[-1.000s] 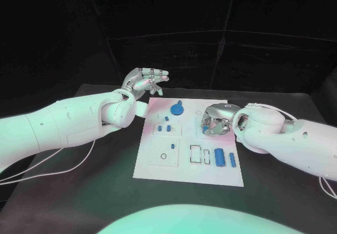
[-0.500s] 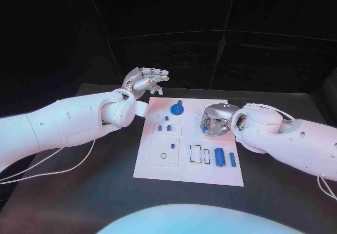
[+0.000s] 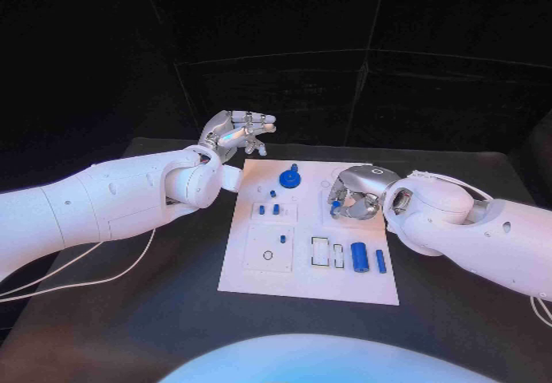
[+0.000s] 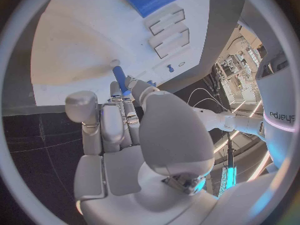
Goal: Assemble the parts on the task board
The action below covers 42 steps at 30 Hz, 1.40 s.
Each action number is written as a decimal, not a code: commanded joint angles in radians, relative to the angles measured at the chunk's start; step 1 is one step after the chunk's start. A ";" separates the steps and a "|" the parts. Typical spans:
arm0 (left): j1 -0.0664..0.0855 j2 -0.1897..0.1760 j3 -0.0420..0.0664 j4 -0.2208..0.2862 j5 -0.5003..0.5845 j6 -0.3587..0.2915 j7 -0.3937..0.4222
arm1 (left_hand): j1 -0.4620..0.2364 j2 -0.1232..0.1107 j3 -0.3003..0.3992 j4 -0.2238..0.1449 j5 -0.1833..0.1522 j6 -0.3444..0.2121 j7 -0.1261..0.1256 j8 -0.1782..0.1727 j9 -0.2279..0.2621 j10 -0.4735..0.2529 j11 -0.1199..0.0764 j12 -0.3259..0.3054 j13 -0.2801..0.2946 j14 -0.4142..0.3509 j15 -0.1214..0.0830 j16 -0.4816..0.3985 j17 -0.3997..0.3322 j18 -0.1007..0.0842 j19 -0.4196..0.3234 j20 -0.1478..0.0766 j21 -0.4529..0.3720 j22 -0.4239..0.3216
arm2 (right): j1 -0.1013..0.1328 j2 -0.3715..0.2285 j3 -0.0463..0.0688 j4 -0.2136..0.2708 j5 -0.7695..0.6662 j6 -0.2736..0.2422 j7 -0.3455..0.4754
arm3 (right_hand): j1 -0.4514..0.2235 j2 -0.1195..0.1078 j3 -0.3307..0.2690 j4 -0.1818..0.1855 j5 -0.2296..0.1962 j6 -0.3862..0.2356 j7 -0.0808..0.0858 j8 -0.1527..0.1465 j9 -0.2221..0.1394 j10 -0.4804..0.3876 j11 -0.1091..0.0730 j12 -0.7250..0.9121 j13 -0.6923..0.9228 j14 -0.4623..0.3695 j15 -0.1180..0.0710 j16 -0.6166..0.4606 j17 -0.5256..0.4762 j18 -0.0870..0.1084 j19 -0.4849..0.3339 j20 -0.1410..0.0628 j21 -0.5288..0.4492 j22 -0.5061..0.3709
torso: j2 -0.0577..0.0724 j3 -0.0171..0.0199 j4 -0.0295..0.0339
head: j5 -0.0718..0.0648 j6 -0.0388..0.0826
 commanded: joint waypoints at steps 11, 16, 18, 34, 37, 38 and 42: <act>0.002 -0.001 0.000 0.001 0.001 0.014 0.003 | -0.001 0.000 -0.005 0.000 0.006 -0.007 0.002 -0.003 -0.001 -0.006 -0.001 0.006 -0.001 0.000 0.005 0.007 0.001 0.005 -0.002 0.002 -0.006 -0.002 | 0.002 -0.058 0.002 0.124 0.087 -0.153 0.096 | 0.002 -0.003 0.013 -0.003 -0.005 0.008 0.002 0.003 -0.001 0.008 0.000 -0.011 -0.001 0.032 -0.007 0.004 0.002 -0.018 0.007 0.000 0.011 0.006 | 0.001 0.0001 0.0008 | 0.002 0.000; 0.002 0.001 0.000 0.001 0.001 0.015 0.003 | -0.001 0.000 -0.005 0.000 0.006 -0.007 0.002 -0.003 -0.001 -0.006 -0.001 0.006 -0.001 0.000 0.005 0.007 0.001 0.005 -0.002 0.002 -0.006 -0.002 | 0.002 -0.027 0.002 0.154 0.140 -0.156 0.136 | 0.002 -0.004 0.018 -0.005 -0.003 0.007 0.003 0.002 -0.002 0.008 0.001 -0.015 -0.001 0.032 -0.007 0.006 0.004 -0.019 0.007 0.000 0.013 0.008 | 0.001 -0.0014 0.0016 | 0.003 -0.001; 0.002 0.002 0.000 0.001 0.001 0.015 0.003 | -0.001 0.000 -0.005 0.000 0.006 -0.007 0.002 -0.003 -0.001 -0.006 -0.001 0.006 -0.001 0.000 0.005 0.007 0.001 0.005 -0.002 0.002 -0.006 -0.002 | 0.000 -0.004 0.002 0.154 0.149 -0.149 0.142 | 0.002 -0.004 0.018 -0.005 -0.003 0.007 0.003 0.002 -0.002 0.008 0.001 -0.015 -0.001 0.032 -0.007 0.006 0.004 -0.019 0.007 0.000 0.013 0.008 | 0.001 -0.0013 0.0013 | 0.006 -0.002; 0.002 0.012 0.001 0.004 0.001 0.016 0.000 | 0.000 0.001 -0.005 0.000 0.006 -0.007 0.002 -0.003 0.000 -0.007 -0.001 0.007 -0.001 0.000 0.005 0.007 0.001 0.006 -0.002 0.002 -0.006 -0.002 | -0.096 0.152 -0.004 0.069 0.113 -0.023 0.146 | -0.002 -0.006 0.031 -0.009 0.008 0.006 0.005 -0.003 -0.003 0.008 0.004 -0.026 -0.002 0.031 -0.004 0.008 0.005 -0.020 0.006 0.002 0.019 0.014 | 0.001 -0.0011 0.0017 | 0.030 -0.016; 0.002 0.014 0.001 0.004 0.001 0.016 0.000 | 0.000 0.001 -0.005 0.000 0.006 -0.007 0.002 -0.003 0.000 -0.007 -0.001 0.007 -0.001 0.000 0.005 0.007 0.001 0.006 -0.002 0.002 -0.006 -0.002 | -0.102 0.167 -0.005 0.054 0.098 -0.015 0.141 | -0.002 -0.007 0.031 -0.009 0.008 0.006 0.006 -0.003 -0.003 0.008 0.004 -0.026 -0.002 0.031 -0.004 0.008 0.005 -0.020 0.006 0.002 0.019 0.014 | 0.001 -0.0007 0.0018 | 0.033 -0.017; 0.002 0.014 0.001 0.004 0.001 0.016 0.000 | 0.000 0.001 -0.005 0.000 0.006 -0.007 0.002 -0.003 0.000 -0.007 -0.001 0.007 -0.001 0.000 0.005 0.007 0.001 0.006 -0.002 0.002 -0.006 -0.002 | -0.103 0.172 -0.005 0.049 0.092 -0.013 0.139 | -0.002 -0.007 0.031 -0.009 0.008 0.006 0.006 -0.003 -0.003 0.008 0.004 -0.026 -0.002 0.031 -0.004 0.008 0.005 -0.020 0.006 0.002 0.019 0.014 | 0.001 -0.0003 0.0015 | 0.034 -0.018; 0.002 0.017 0.001 0.003 0.001 0.017 0.000 | 0.000 0.001 -0.005 0.000 0.006 -0.007 0.002 -0.003 0.000 -0.007 -0.001 0.007 -0.001 0.000 0.005 0.007 0.001 0.006 -0.002 0.002 -0.006 -0.002 | -0.108 0.187 -0.006 0.036 0.074 -0.005 0.127 | -0.002 -0.007 0.032 -0.010 0.008 0.006 0.006 -0.003 -0.003 0.008 0.004 -0.026 -0.002 0.031 -0.004 0.008 0.005 -0.020 0.006 0.002 0.019 0.015 | 0.001 0.0002 0.0017 | 0.038 -0.019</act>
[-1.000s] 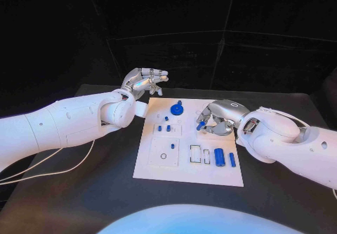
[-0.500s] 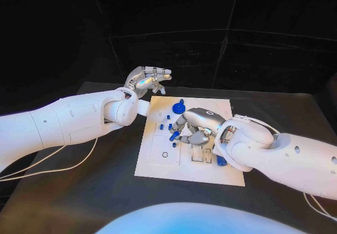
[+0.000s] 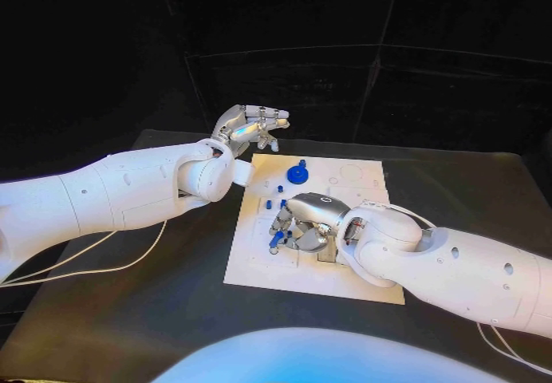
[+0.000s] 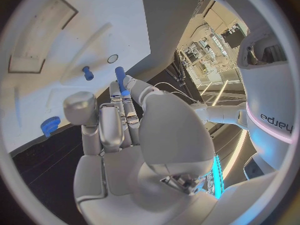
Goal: Assemble the parts on the task board
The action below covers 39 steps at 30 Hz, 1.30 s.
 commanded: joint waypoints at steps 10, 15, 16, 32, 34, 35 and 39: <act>0.002 0.005 0.001 -0.001 0.001 0.014 0.003 | 0.000 0.001 -0.005 0.000 0.006 -0.007 0.002 -0.003 0.000 -0.007 -0.001 0.007 -0.001 0.000 0.005 0.004 0.001 0.006 -0.002 0.002 -0.006 -0.001 | -0.005 0.023 -0.002 -0.020 -0.070 0.059 -0.045 | -0.002 -0.006 0.006 0.000 0.005 0.003 0.002 -0.004 0.001 0.005 0.000 -0.004 -0.001 0.031 -0.004 0.004 0.000 -0.020 0.006 0.002 0.006 0.002 | 0.000 0.0007 -0.0012 | 0.011 -0.005; 0.002 0.006 0.001 -0.002 0.001 0.014 0.002 | 0.000 0.001 -0.005 0.000 0.006 -0.007 0.002 -0.003 0.000 -0.007 -0.001 0.007 -0.001 0.000 0.005 0.004 0.001 0.006 -0.002 0.002 -0.006 -0.001 | -0.006 0.027 -0.003 -0.024 -0.075 0.072 -0.051 | -0.002 -0.006 0.006 0.000 0.005 0.003 0.002 -0.004 0.001 0.005 0.000 -0.004 -0.001 0.031 -0.004 0.004 0.000 -0.020 0.006 0.002 0.006 0.002 | 0.000 0.0004 -0.0006 | 0.012 -0.007; 0.002 0.006 0.001 -0.002 0.001 0.014 0.002 | 0.000 0.001 -0.005 0.000 0.006 -0.007 0.002 -0.003 0.000 -0.007 -0.001 0.007 -0.001 0.000 0.005 0.004 0.001 0.006 -0.002 0.002 -0.006 -0.001 | -0.006 0.027 -0.004 -0.024 -0.076 0.073 -0.052 | -0.002 -0.006 0.006 0.000 0.005 0.003 0.002 -0.004 0.001 0.005 0.000 -0.004 -0.001 0.031 -0.004 0.004 0.000 -0.020 0.006 0.002 0.006 0.002 | 0.000 0.0004 -0.0006 | 0.012 -0.007; 0.002 0.008 0.001 -0.004 0.001 0.015 0.001 | 0.000 0.001 -0.005 0.000 0.006 -0.007 0.002 -0.003 0.000 -0.007 -0.001 0.007 -0.001 0.000 0.005 0.004 0.001 0.006 -0.002 0.002 -0.006 -0.001 | -0.010 0.043 -0.013 -0.035 -0.122 0.099 -0.082 | -0.005 -0.006 0.007 0.000 0.004 0.004 0.002 -0.004 0.001 0.006 0.000 -0.006 -0.001 0.031 -0.004 0.003 -0.002 -0.020 0.005 0.003 0.005 0.000 | 0.000 0.0005 -0.0011 | 0.013 -0.012; 0.002 0.008 0.001 -0.004 0.001 0.015 0.001 | 0.000 0.001 -0.005 0.000 0.006 -0.007 0.002 -0.003 0.000 -0.007 -0.001 0.007 -0.001 0.000 0.005 0.004 0.001 0.006 -0.002 0.002 -0.006 -0.001 | -0.010 0.047 -0.015 -0.035 -0.127 0.099 -0.083 | -0.005 -0.006 0.007 0.000 0.004 0.004 0.002 -0.004 0.001 0.006 0.000 -0.006 -0.001 0.031 -0.004 0.003 -0.002 -0.020 0.005 0.003 0.005 0.000 | 0.000 0.0005 -0.0008 | 0.013 -0.012; 0.002 0.008 0.001 -0.004 0.001 0.016 0.001 | 0.000 0.001 -0.005 0.000 0.006 -0.007 0.002 -0.003 0.000 -0.007 -0.001 0.007 -0.001 0.000 0.005 0.004 0.001 0.006 -0.002 0.002 -0.006 -0.001 | -0.011 0.050 -0.016 -0.035 -0.130 0.100 -0.083 | -0.005 -0.006 0.007 0.000 0.004 0.004 0.002 -0.004 0.001 0.006 0.000 -0.006 -0.001 0.031 -0.004 0.003 -0.002 -0.020 0.005 0.003 0.005 0.000 | 0.000 0.0005 -0.0008 | 0.013 -0.012; 0.002 0.009 0.001 -0.004 0.001 0.016 0.001 | 0.000 0.001 -0.005 0.000 0.006 -0.007 0.002 -0.003 0.000 -0.007 -0.001 0.007 -0.001 0.000 0.005 0.004 0.001 0.006 -0.002 0.002 -0.006 -0.001 | -0.013 0.057 -0.019 -0.034 -0.139 0.098 -0.083 | -0.005 -0.006 0.007 0.000 0.004 0.004 0.002 -0.004 0.001 0.006 0.000 -0.006 -0.001 0.031 -0.004 0.003 -0.002 -0.020 0.005 0.003 0.005 0.000 | 0.000 0.0001 -0.0008 | 0.013 -0.011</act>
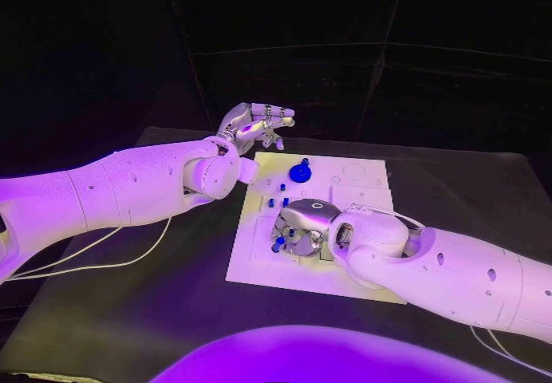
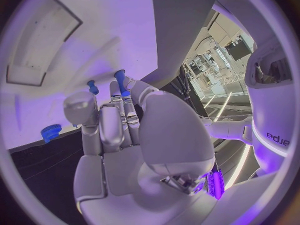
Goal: Assemble the parts on the task board
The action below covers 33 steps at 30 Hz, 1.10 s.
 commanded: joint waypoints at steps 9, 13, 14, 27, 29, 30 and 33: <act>0.002 0.000 0.001 0.001 0.001 0.014 0.003 | 0.000 0.001 -0.005 0.000 0.006 -0.007 0.002 -0.003 0.000 -0.007 -0.001 0.007 -0.001 0.000 0.005 0.004 0.001 0.006 -0.002 0.002 -0.006 -0.001 | -0.006 0.010 -0.006 0.000 -0.034 -0.004 -0.003 | -0.025 -0.023 0.019 -0.003 0.004 -0.021 0.014 -0.009 -0.003 -0.020 0.012 -0.033 -0.004 0.028 0.005 0.005 -0.002 -0.020 0.000 0.009 0.007 0.000 | 0.000 -0.0004 -0.0003 | 0.001 0.000; 0.002 -0.001 0.001 0.001 0.001 0.015 0.002 | 0.000 0.001 -0.005 0.000 0.006 -0.007 0.002 -0.003 0.000 -0.007 -0.001 0.007 -0.001 0.000 0.005 0.004 0.001 0.006 -0.002 0.002 -0.006 -0.001 | -0.006 0.011 -0.006 -0.001 -0.034 -0.015 -0.001 | -0.034 -0.032 0.023 -0.005 0.001 -0.043 0.017 -0.011 -0.004 -0.033 0.017 -0.042 -0.003 0.027 0.010 0.004 -0.007 -0.020 -0.003 0.014 0.007 -0.001 | 0.000 -0.0004 0.0002 | 0.002 0.000; 0.002 -0.001 0.001 0.001 0.001 0.015 0.002 | 0.000 0.001 -0.005 0.000 0.006 -0.007 0.002 -0.003 0.000 -0.007 -0.001 0.007 -0.001 0.000 0.005 0.004 0.001 0.006 -0.002 0.002 -0.006 -0.001 | -0.006 0.011 -0.006 -0.001 -0.034 -0.017 -0.001 | -0.035 -0.033 0.024 -0.005 0.001 -0.047 0.018 -0.011 -0.004 -0.035 0.018 -0.043 -0.003 0.026 0.011 0.003 -0.008 -0.020 -0.004 0.015 0.007 -0.001 | 0.000 -0.0004 0.0002 | 0.002 0.000; 0.002 -0.002 0.001 0.000 0.001 0.017 -0.001 | -0.001 0.002 -0.007 0.000 0.006 -0.008 0.002 -0.002 0.000 -0.008 -0.001 0.009 -0.001 -0.001 0.005 0.004 0.000 0.006 -0.002 0.003 -0.006 -0.002 | -0.006 0.005 -0.006 0.006 -0.019 -0.106 0.019 | -0.088 -0.085 -0.028 -0.001 -0.001 -0.203 0.020 -0.010 -0.004 -0.165 0.033 -0.074 -0.002 -0.008 0.023 -0.047 -0.086 0.001 -0.060 0.026 -0.065 -0.109 | 0.000 0.0005 -0.0002 | 0.003 0.000; 0.002 -0.002 0.001 0.000 0.001 0.017 -0.001 | -0.001 0.002 -0.007 0.000 0.006 -0.008 0.002 -0.002 0.000 -0.008 -0.001 0.009 -0.001 -0.001 0.005 0.004 0.000 0.006 -0.002 0.003 -0.006 -0.002 | -0.007 0.000 -0.006 0.011 -0.013 -0.129 0.028 | -0.090 -0.085 -0.059 0.000 0.009 -0.218 0.021 -0.008 -0.002 -0.191 0.035 -0.065 0.001 -0.015 0.024 -0.053 -0.096 0.004 -0.071 0.028 -0.080 -0.129 | 0.000 0.0011 -0.0002 | 0.002 0.001; 0.002 -0.002 0.001 0.000 0.001 0.017 -0.001 | -0.001 0.002 -0.007 0.000 0.006 -0.008 0.002 -0.002 0.000 -0.008 -0.001 0.009 -0.001 -0.001 0.005 0.004 0.000 0.006 -0.002 0.003 -0.006 -0.002 | -0.007 -0.004 -0.006 0.015 -0.010 -0.141 0.032 | -0.089 -0.085 -0.073 -0.001 0.013 -0.225 0.021 -0.008 -0.002 -0.200 0.035 -0.059 0.002 -0.017 0.026 -0.054 -0.099 0.005 -0.073 0.028 -0.083 -0.134 | 0.000 0.0011 -0.0002 | 0.002 0.001; 0.002 -0.003 0.001 0.000 0.001 0.017 -0.002 | -0.001 0.002 -0.007 0.000 0.006 -0.008 0.002 -0.002 0.000 -0.008 -0.001 0.009 -0.001 -0.001 0.005 0.004 0.000 0.006 -0.002 0.003 -0.006 -0.002 | -0.007 -0.029 -0.006 0.036 0.000 -0.176 0.041 | -0.082 -0.080 -0.116 -0.003 0.031 -0.237 0.021 -0.006 -0.001 -0.229 0.037 -0.035 0.005 -0.024 0.028 -0.059 -0.109 0.007 -0.080 0.030 -0.095 -0.149 | -0.001 0.0006 -0.0006 | 0.003 0.002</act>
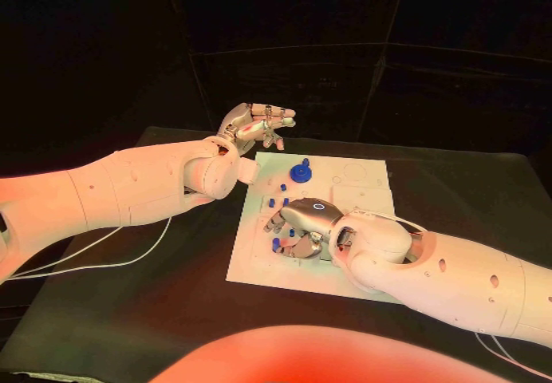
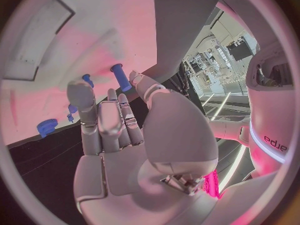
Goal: Assemble the parts on the task board
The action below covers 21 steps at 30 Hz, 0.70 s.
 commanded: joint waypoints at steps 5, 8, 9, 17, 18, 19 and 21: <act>0.002 -0.005 0.001 0.001 0.001 0.014 0.000 | -0.001 0.002 -0.007 0.000 0.006 -0.008 0.002 -0.002 0.000 -0.008 -0.001 0.002 -0.001 -0.001 0.005 0.004 0.000 0.006 -0.002 0.003 -0.006 -0.002 | 0.002 -0.078 0.002 0.059 0.052 -0.149 0.043 | 0.012 0.018 -0.062 0.001 0.028 -0.006 0.005 0.003 0.003 -0.029 0.001 0.049 0.006 -0.008 -0.001 -0.001 -0.006 0.007 -0.005 0.000 -0.004 -0.004 | -0.001 -0.0010 -0.0018 | -0.001 0.003; 0.002 -0.007 0.000 0.001 0.001 0.014 0.000 | -0.001 0.002 -0.007 0.000 0.006 -0.008 0.002 -0.002 0.000 -0.008 -0.001 0.002 -0.001 -0.001 0.005 0.004 0.000 0.006 -0.002 0.003 -0.006 -0.002 | 0.009 -0.133 0.005 0.096 0.116 -0.193 0.059 | 0.018 0.029 -0.079 0.004 0.036 0.015 0.009 0.011 0.006 -0.015 0.001 0.081 0.010 -0.002 -0.001 0.004 -0.006 0.006 0.000 0.000 0.002 0.004 | -0.002 -0.0009 -0.0021 | -0.007 0.005; 0.002 -0.009 0.000 0.001 0.001 0.014 0.000 | -0.001 0.002 -0.007 0.000 0.006 -0.008 0.002 -0.002 0.000 -0.008 -0.001 0.002 -0.001 -0.001 0.005 0.004 0.000 0.006 -0.002 0.003 -0.006 -0.002 | 0.013 -0.155 0.010 0.109 0.151 -0.206 0.065 | 0.018 0.036 -0.081 0.007 0.046 0.033 0.010 0.020 0.010 0.008 0.002 0.099 0.014 0.005 -0.001 0.015 0.009 0.003 0.007 0.001 0.013 0.020 | -0.003 -0.0010 -0.0018 | -0.009 0.006; 0.002 -0.017 0.000 0.005 0.001 0.013 0.000 | -0.001 0.002 -0.007 0.000 0.006 -0.008 0.002 -0.002 0.000 -0.008 -0.001 0.002 -0.001 -0.001 0.005 0.004 0.000 0.006 -0.002 0.003 -0.006 -0.002 | 0.045 -0.355 0.034 0.207 0.439 -0.217 0.029 | -0.036 0.040 -0.124 0.053 0.088 0.173 -0.043 0.082 0.026 0.319 -0.073 0.351 0.129 0.057 -0.055 0.124 0.170 -0.034 0.102 -0.039 0.174 0.252 | -0.008 -0.0042 -0.0088 | -0.065 0.026; 0.002 -0.018 0.000 0.006 0.001 0.013 0.000 | -0.001 0.002 -0.007 0.000 0.006 -0.008 0.002 -0.002 0.000 -0.008 -0.001 0.002 -0.001 -0.001 0.005 0.004 0.000 0.006 -0.002 0.003 -0.006 -0.002 | 0.046 -0.373 0.034 0.212 0.454 -0.209 0.015 | -0.059 0.038 -0.141 0.069 0.095 0.178 -0.048 0.087 0.026 0.336 -0.077 0.392 0.158 0.057 -0.059 0.125 0.169 -0.035 0.105 -0.045 0.179 0.258 | -0.008 -0.0048 -0.0111 | -0.077 0.027; 0.002 -0.019 0.000 0.006 0.001 0.013 0.000 | -0.001 0.002 -0.007 0.000 0.006 -0.008 0.002 -0.002 0.000 -0.008 -0.001 0.002 -0.001 -0.001 0.005 0.004 0.000 0.006 -0.002 0.003 -0.006 -0.002 | 0.047 -0.393 0.035 0.216 0.474 -0.200 -0.002 | -0.064 0.043 -0.160 0.082 0.113 0.180 -0.059 0.097 0.026 0.320 -0.085 0.464 0.220 0.057 -0.070 0.126 0.167 -0.037 0.107 -0.054 0.185 0.265 | -0.009 -0.0051 -0.0132 | -0.085 0.029; 0.002 -0.021 0.000 0.008 0.001 0.013 0.000 | -0.001 0.002 -0.007 0.000 0.006 -0.008 0.002 -0.002 0.000 -0.008 -0.001 0.002 -0.001 -0.001 0.005 0.004 0.000 0.006 -0.002 0.003 -0.006 -0.002 | 0.049 -0.428 0.035 0.219 0.507 -0.184 -0.039 | -0.067 0.048 -0.192 0.100 0.118 0.179 -0.059 0.114 0.025 0.327 -0.088 0.675 0.461 0.056 -0.069 0.129 0.167 -0.040 0.108 -0.060 0.193 0.277 | -0.010 -0.0065 -0.0183 | -0.092 0.030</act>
